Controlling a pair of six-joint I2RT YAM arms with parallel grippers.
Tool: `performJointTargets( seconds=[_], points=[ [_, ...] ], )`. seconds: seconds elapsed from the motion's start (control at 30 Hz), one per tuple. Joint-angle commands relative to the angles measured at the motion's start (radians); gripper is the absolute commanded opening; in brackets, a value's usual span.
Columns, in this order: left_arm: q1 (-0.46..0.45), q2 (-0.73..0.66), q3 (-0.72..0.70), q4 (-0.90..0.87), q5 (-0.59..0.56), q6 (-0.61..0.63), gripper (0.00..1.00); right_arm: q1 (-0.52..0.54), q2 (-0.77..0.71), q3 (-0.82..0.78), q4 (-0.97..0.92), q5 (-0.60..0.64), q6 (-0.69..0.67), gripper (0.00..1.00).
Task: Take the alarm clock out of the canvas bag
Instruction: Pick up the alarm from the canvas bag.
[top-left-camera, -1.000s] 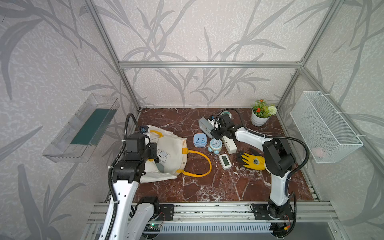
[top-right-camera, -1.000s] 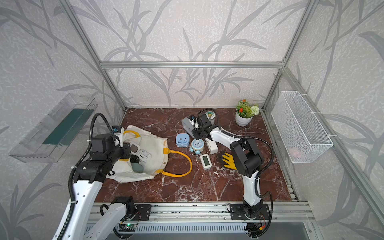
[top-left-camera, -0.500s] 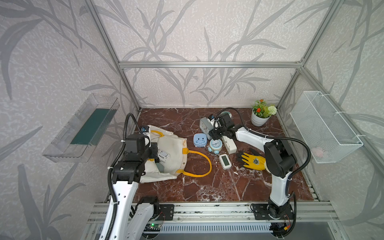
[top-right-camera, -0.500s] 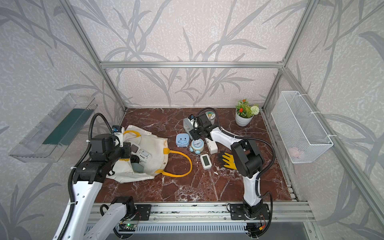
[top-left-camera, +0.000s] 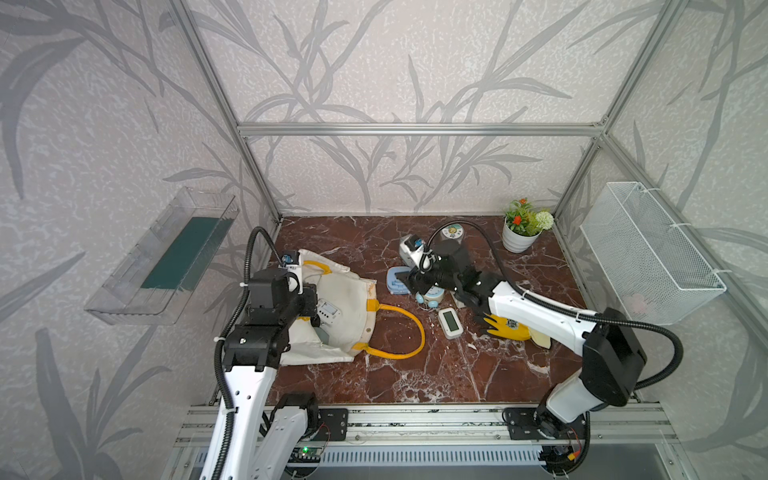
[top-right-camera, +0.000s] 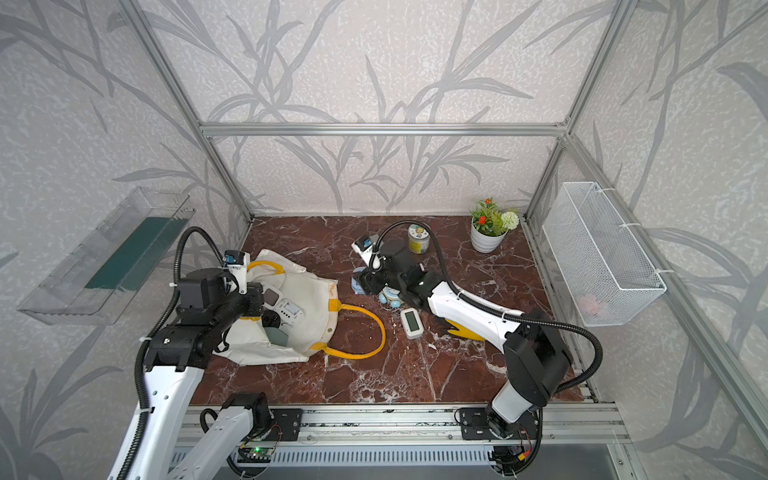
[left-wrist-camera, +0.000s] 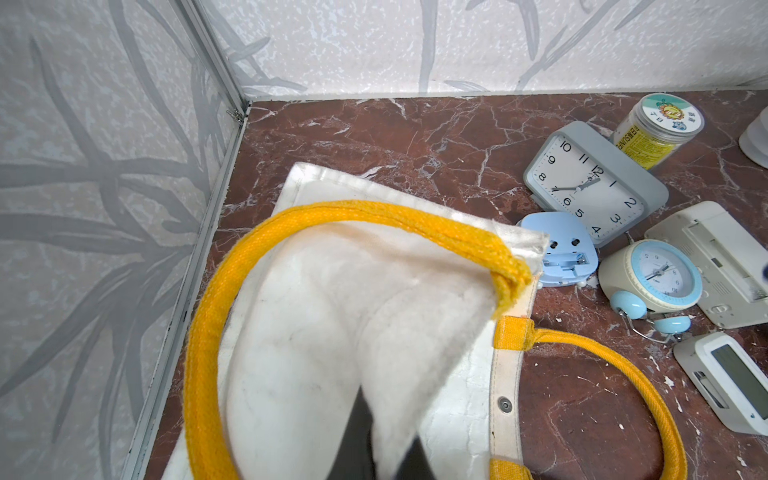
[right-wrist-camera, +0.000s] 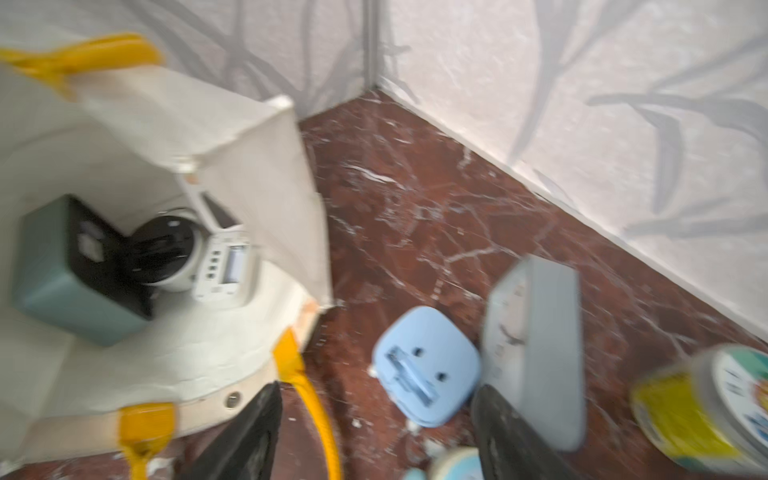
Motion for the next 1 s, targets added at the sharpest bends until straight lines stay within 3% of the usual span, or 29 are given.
performJointTargets(
  seconds=[0.0, 0.3, 0.67, 0.87, 0.97],
  points=[
    [0.004, -0.015, -0.001, 0.09, 0.058, 0.017, 0.0, 0.096, 0.05, -0.031, 0.108, -0.063, 0.021, 0.71],
    [0.005, -0.037, -0.027, 0.141, 0.104, 0.057, 0.0, 0.301, 0.255, 0.071, 0.094, -0.082, 0.058, 0.68],
    [0.004, -0.048, -0.111, 0.293, 0.174, 0.051, 0.0, 0.388, 0.439, 0.269, 0.044, -0.053, 0.134, 0.67],
    [0.005, -0.053, -0.142, 0.339, 0.245, 0.05, 0.0, 0.418, 0.444, 0.298, -0.004, 0.082, 0.139, 0.71],
    [0.005, -0.072, -0.164, 0.362, 0.286, 0.043, 0.0, 0.414, 0.446, 0.297, -0.043, 0.234, 0.12, 0.77]
  ],
)
